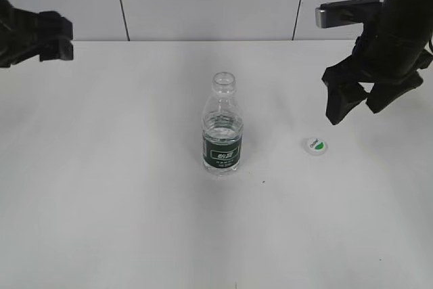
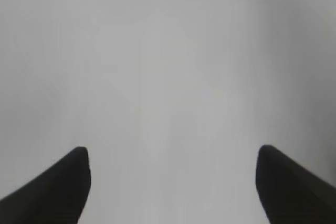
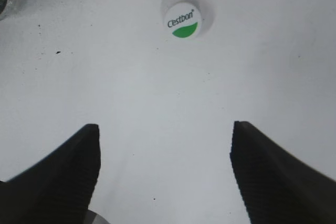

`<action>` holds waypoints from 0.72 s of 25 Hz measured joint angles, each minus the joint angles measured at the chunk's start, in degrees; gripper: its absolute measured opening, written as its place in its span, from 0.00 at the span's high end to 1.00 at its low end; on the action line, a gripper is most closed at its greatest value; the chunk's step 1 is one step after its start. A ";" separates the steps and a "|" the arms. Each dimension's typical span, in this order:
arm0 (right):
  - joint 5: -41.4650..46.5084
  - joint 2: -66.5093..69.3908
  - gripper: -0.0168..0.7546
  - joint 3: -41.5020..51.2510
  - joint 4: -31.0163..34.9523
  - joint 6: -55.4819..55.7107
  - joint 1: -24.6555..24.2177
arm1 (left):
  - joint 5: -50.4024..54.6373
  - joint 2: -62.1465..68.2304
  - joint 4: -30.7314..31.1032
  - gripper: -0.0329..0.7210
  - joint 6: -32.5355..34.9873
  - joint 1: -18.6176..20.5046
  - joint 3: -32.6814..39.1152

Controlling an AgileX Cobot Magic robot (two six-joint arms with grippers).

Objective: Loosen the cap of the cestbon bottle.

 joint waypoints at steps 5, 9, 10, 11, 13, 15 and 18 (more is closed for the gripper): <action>-0.31 -1.93 0.22 0.00 -2.04 2.37 0.00 | 9.66 0.00 -12.85 0.19 15.39 7.36 0.00; -0.26 -2.00 0.22 0.00 -2.01 3.59 -1.24 | 14.41 0.00 -17.65 0.19 21.94 13.03 0.00; -0.26 -2.00 0.22 0.00 -1.96 3.74 -1.89 | 15.17 0.00 -18.89 0.19 23.90 14.39 0.00; -0.26 -2.00 0.22 0.00 -1.94 3.94 -2.82 | 15.82 0.00 -20.17 0.19 25.58 15.62 0.00; -0.26 -2.00 0.22 0.00 -1.95 4.12 -4.76 | 16.49 0.00 -21.36 0.19 28.45 17.33 0.00; -0.19 -2.00 0.22 0.00 -2.21 4.17 -6.21 | 16.82 0.00 -21.74 0.19 29.75 18.29 0.00; -0.12 -2.00 0.22 0.00 -4.04 4.61 -7.10 | 17.77 0.00 -22.03 0.19 31.68 18.50 0.00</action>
